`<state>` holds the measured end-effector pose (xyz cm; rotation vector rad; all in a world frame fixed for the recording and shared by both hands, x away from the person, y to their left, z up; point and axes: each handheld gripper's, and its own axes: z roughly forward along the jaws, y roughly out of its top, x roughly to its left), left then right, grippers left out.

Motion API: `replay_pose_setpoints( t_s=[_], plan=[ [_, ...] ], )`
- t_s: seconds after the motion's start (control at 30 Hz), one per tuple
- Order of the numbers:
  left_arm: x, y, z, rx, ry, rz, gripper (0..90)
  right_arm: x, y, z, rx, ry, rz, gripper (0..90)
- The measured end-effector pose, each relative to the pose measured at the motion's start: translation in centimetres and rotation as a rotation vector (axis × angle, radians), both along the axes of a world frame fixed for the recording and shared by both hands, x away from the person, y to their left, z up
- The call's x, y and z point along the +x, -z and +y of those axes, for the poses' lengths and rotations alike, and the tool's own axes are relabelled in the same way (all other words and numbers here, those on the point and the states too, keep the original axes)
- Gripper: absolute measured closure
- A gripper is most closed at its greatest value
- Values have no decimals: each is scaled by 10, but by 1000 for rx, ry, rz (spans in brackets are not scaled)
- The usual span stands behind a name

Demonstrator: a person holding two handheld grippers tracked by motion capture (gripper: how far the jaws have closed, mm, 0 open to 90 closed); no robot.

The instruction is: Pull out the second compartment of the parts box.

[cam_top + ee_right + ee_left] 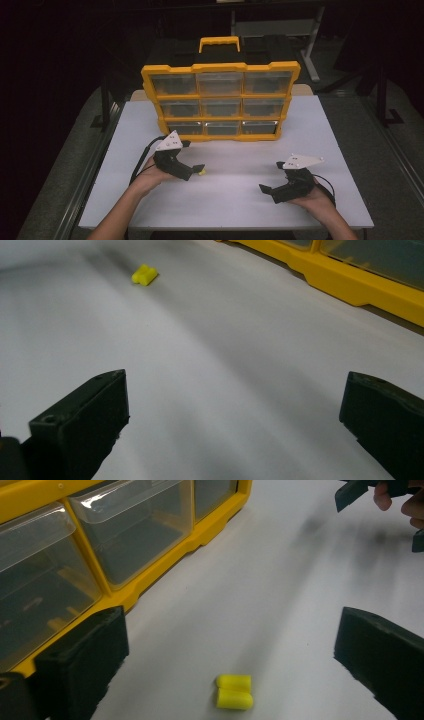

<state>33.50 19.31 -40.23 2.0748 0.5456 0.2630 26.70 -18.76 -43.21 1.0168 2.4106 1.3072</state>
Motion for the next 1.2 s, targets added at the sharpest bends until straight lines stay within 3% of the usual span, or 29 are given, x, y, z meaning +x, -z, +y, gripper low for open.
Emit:
replay_pose_setpoints(
  t_s=[1.2],
  plan=[
    [12, -5, -21, -15, 4, -24, 0, 0, 0, 0, -4, -7, 4, 0]
  ],
)
